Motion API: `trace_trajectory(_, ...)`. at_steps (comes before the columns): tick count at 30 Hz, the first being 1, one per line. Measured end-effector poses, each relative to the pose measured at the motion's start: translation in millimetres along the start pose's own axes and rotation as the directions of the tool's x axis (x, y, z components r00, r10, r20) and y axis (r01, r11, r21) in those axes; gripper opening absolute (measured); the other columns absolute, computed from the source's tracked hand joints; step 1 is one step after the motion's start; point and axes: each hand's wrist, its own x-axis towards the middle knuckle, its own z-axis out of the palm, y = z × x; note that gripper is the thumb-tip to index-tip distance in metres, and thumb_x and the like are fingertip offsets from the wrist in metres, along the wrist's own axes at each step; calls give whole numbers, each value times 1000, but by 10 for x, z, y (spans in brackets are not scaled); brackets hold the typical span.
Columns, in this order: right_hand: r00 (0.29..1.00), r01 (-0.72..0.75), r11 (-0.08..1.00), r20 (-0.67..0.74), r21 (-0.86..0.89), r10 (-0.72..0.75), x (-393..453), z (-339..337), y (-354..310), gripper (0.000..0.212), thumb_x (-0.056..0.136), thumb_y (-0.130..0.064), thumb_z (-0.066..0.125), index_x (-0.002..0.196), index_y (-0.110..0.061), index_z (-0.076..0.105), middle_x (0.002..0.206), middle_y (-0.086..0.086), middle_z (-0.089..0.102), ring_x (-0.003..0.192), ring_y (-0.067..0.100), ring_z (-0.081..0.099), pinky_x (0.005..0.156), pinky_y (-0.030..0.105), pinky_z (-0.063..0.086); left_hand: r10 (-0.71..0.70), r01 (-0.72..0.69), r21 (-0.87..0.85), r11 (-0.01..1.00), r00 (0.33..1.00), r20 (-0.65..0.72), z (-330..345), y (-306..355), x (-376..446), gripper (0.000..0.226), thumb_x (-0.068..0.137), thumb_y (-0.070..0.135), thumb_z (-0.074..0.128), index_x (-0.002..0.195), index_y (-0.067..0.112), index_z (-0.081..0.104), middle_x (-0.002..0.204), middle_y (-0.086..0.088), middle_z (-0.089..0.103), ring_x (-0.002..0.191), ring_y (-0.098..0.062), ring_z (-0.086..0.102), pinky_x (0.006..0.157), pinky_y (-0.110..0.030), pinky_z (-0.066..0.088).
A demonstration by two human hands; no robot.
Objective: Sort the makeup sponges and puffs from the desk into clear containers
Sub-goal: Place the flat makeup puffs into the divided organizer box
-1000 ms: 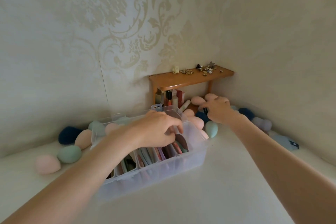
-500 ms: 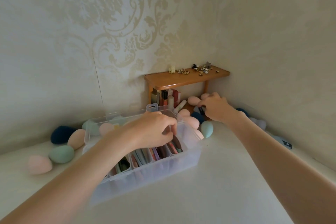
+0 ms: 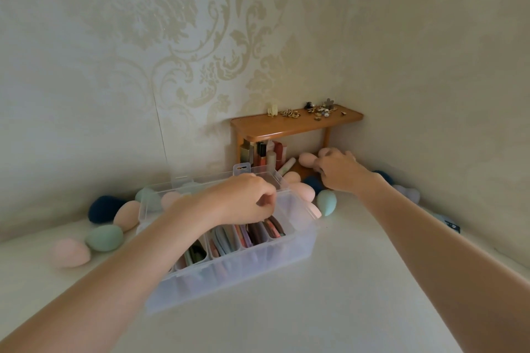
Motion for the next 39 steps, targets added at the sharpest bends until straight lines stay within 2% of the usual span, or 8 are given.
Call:
trace_trajectory(6, 995, 3, 999, -102, 39, 1, -174, -92, 45, 26, 96, -24, 40, 102, -8, 60, 113, 13, 56, 111, 29, 48, 87, 38, 39, -61, 57, 77, 995, 997, 50, 59, 60, 9, 34, 76, 46, 67, 96, 20, 59, 103, 1, 57, 100, -14, 52, 83, -32, 48)
trace_trajectory(12, 946, -107, 969, -277, 222, 168, -257, -153, 24, 15, 94, -14, 46, 98, -6, 59, 99, 14, 62, 104, 29, 48, 82, 36, 40, -52, 52, 44, 998, 998, -20, 101, 68, 19, 19, 80, 30, 68, 93, 19, 61, 97, 4, 62, 100, -14, 53, 80, -30, 47)
trace_trajectory(16, 868, 28, 774, -400, 633, 295, -398, -499, -55, 16, 86, -9, 56, 101, -4, 53, 85, 9, 56, 85, 27, 55, 66, 31, 42, -31, 31, 17, 999, 999, 9, 80, 49, 44, 9, 84, 20, 64, 92, 17, 66, 103, 4, 68, 95, -11, 61, 86, -30, 52)
trace_trajectory(20, 963, 120, 649, -248, 751, 110, -704, -900, -362, 16, 84, -10, 60, 95, -14, 49, 74, -3, 58, 60, 5, 54, 59, 13, 44, -18, 17, 21, 1000, 999, 28, 92, 32, 10, 7, 88, 19, 57, 89, 17, 64, 101, 6, 69, 90, -8, 61, 79, -18, 45)
trace_trajectory(24, 978, 160, 729, -208, 665, -25, -1003, -866, -681, 15, 82, -13, 62, 90, -17, 51, 73, -6, 55, 60, 1, 48, 54, 3, 40, -51, 51, 6, 999, 999, 18, 99, 38, -77, 14, 90, 23, 52, 95, 17, 63, 96, 9, 64, 81, -3, 56, 73, -10, 41)
trace_trajectory(31, 981, 172, 807, -168, 564, -93, -1059, -629, -888, 19, 83, -21, 64, 99, -11, 61, 94, 4, 68, 82, 19, 62, 78, 34, 55, -46, 47, 49, 998, 999, -19, 147, 61, -159, 22, 90, 21, 48, 103, 18, 66, 100, 0, 68, 81, -13, 56, 85, -32, 50)
trace_trajectory(35, 983, 170, 813, -152, 558, -101, -1033, -632, -922, 28, 83, -29, 66, 100, -7, 65, 98, 7, 68, 79, 15, 57, 74, 28, 50, -45, 44, 91, 995, 999, 6, 167, 25, -159, 24, 92, 24, 44, 105, 19, 64, 98, -2, 69, 82, -16, 55, 87, -36, 50)
trace_trajectory(39, 983, 157, 876, 9, 456, -181, -1021, -600, -908, 40, 80, -33, 69, 111, -10, 62, 108, 12, 61, 97, 24, 54, 84, 34, 52, -48, 46, 29, 999, 997, 62, 163, -27, -153, 21, 90, 27, 48, 99, 24, 67, 100, 0, 69, 90, -19, 60, 90, -40, 50)
